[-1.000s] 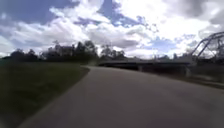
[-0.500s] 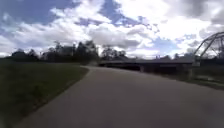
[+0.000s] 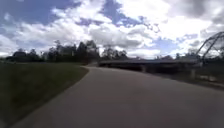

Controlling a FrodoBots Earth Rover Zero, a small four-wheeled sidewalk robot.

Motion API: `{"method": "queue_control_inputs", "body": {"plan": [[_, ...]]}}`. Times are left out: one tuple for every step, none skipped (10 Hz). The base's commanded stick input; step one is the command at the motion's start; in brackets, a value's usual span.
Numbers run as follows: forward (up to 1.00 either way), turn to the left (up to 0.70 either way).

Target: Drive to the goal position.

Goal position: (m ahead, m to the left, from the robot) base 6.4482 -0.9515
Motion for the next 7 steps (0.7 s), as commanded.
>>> {"method": "queue_control_inputs", "body": {"plan": [[1.0,0.0],[1.0,0.0],[1.0,0.0],[1.0,0.0],[1.0,0.0],[1.0,0.0],[1.0,0.0]]}}
